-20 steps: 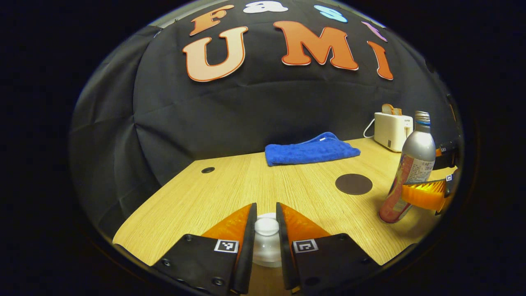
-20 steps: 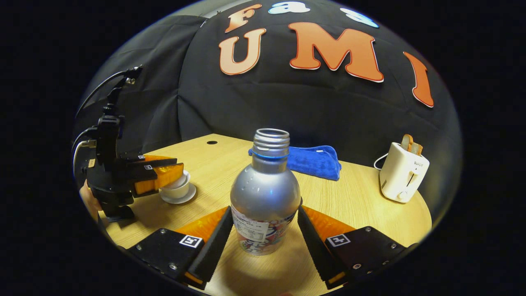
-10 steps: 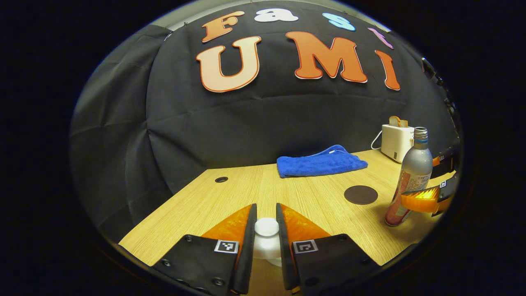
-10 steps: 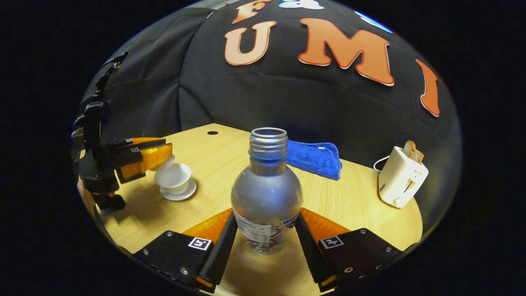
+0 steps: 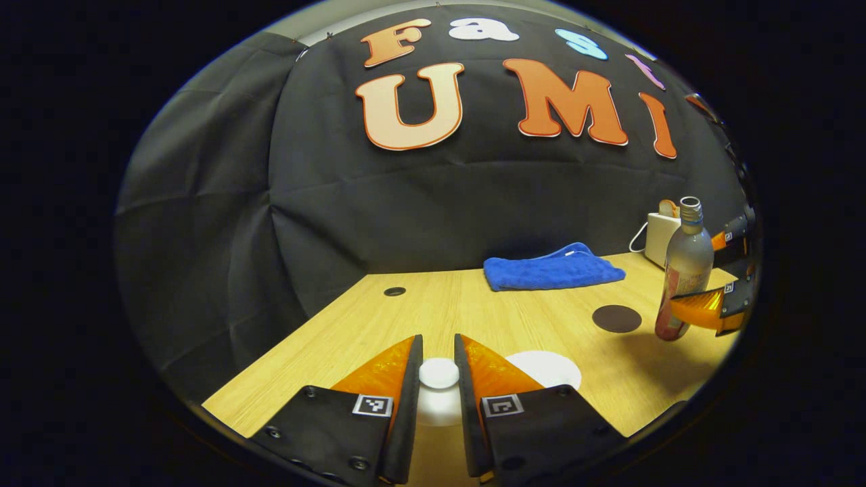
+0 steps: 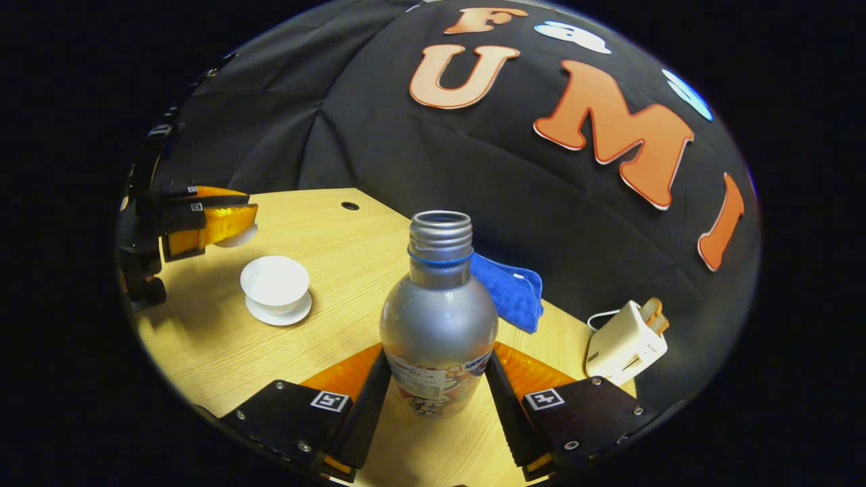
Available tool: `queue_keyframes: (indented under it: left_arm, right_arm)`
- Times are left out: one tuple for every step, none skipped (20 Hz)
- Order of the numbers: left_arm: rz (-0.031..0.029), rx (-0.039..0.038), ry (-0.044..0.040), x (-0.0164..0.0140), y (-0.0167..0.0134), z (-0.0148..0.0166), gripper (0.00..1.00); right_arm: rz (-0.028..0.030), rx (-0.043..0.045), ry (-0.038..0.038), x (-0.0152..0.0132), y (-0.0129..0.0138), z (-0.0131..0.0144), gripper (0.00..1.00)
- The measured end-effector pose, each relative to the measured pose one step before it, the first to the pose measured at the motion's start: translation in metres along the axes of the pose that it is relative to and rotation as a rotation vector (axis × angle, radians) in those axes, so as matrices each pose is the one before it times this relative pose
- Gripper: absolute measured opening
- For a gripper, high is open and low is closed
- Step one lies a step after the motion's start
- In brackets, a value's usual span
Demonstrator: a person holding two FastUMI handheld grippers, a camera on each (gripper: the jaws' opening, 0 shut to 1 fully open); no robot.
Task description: Open the teacup lid with one hand, grasp the water bottle and pour water into the teacup with the other hand; after pouring, place the water bottle on the coaster and then close the teacup lid.
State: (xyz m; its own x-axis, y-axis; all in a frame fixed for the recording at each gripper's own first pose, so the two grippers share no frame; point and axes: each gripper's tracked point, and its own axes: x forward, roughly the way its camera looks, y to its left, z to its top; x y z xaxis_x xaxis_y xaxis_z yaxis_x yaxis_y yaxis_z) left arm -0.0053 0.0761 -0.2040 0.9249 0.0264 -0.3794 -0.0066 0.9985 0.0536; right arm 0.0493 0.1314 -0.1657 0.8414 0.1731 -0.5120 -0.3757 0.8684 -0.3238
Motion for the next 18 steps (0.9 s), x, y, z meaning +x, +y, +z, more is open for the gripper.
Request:
queue_keyframes:
  left_arm:
    - [0.00241, -0.0029, 0.00259, -0.00217, 0.00361, -0.00059, 0.29]
    - [0.00267, -0.00355, 0.00295, -0.00081, 0.00376, -0.00065, 0.34]
    - [0.00774, -0.00223, 0.00267, -0.00123, 0.00568, 0.00028, 0.34]
    - [0.00713, -0.00218, 0.00154, 0.00013, 0.00523, -0.00112, 0.34]
    - [0.00566, -0.00415, 0.00375, -0.00164, 0.00485, -0.00162, 0.34]
    - [0.00629, -0.0038, 0.00299, -0.00063, 0.00357, -0.00005, 0.34]
    - [0.00405, -0.00202, 0.00335, -0.00065, 0.003, 0.0009, 0.34]
    - [0.00507, -0.00122, -0.00007, -0.0007, 0.00272, -0.00224, 0.29]
    - [0.00209, -0.00317, 0.00127, -0.0003, 0.00229, -0.00053, 0.34]
    - [0.00181, -0.00187, 0.00166, -0.00051, 0.00209, -0.00076, 0.34]
    - [0.00204, -0.00537, 0.00048, -0.0002, 0.00115, -0.00137, 0.34]
    - [0.00303, -0.00124, 0.00251, -0.00004, 0.00124, -0.00031, 0.34]
    - [0.00248, -0.00218, 0.00147, -0.00036, 0.00148, -0.00189, 0.34]
    - [0.00174, -0.0034, 0.0018, 0.00065, 0.0013, -0.00117, 0.34]
    - [0.00261, -0.00354, 0.00175, -0.00006, 0.00212, -0.00137, 0.34]
    - [0.00148, -0.0018, 0.00032, 0.00043, 0.00148, -0.00038, 0.34]
    - [0.00335, -0.00102, 0.00274, -0.00091, 0.00109, -0.00156, 0.3]
    - [0.00167, 0.00012, 0.00202, 0.00044, 0.0019, -0.00097, 0.3]
  right_arm:
    - [-0.01222, -0.04145, -0.00193, 0.00385, -0.00311, -0.00024, 0.79]
    - [-0.01164, -0.03864, -0.00117, 0.00425, -0.00352, 0.00283, 0.79]
    - [-0.00747, -0.0321, 0.00081, 0.00626, -0.0024, 0.00217, 0.8]
    - [0.00015, -0.02563, 0.00525, 0.00373, -0.00014, 0.00002, 0.8]
    - [0.00068, -0.02249, 0.00608, 0.00279, 0.00085, 0.00052, 0.79]
    - [-0.00066, -0.02335, 0.00442, 0.00158, 0.0013, 0.00274, 0.79]
    - [-0.00422, -0.02596, 0.00409, -0.00416, 0.00186, 0.00684, 0.79]
    - [-0.00337, -0.03133, 0.00392, -0.00151, -0.00094, 0.00071, 0.79]
    - [-0.01138, -0.02904, 0.00054, 0.00126, -0.00175, 0.00042, 0.79]
    - [-0.01523, -0.03403, -0.00043, 0.00166, -0.00242, 0.00042, 0.79]
    - [-0.01525, -0.03879, 0.00048, 0.00435, -0.00226, 0.00033, 0.79]
    - [-0.01388, -0.03825, -0.00394, 0.00249, -0.00185, 0.00131, 0.79]
    - [-0.01086, -0.04096, -0.00742, 0.00534, -0.00167, 0.00059, 0.78]
    - [-0.01165, -0.03758, -0.00731, 0.00323, -0.00058, 0.00056, 0.78]
    - [-0.00647, -0.02847, 0.00156, 0.00429, 0.00105, -0.00126, 0.79]
    - [0.00049, -0.02012, -0.0054, -0.00039, 0.00157, 0.00068, 0.79]
    - [-0.00009, -0.0205, -0.01055, 0.00228, 0.00079, 0.0002, 0.79]
    - [-0.00538, -0.02261, -0.0072, 0.00182, 0.00015, 0.00248, 0.75]
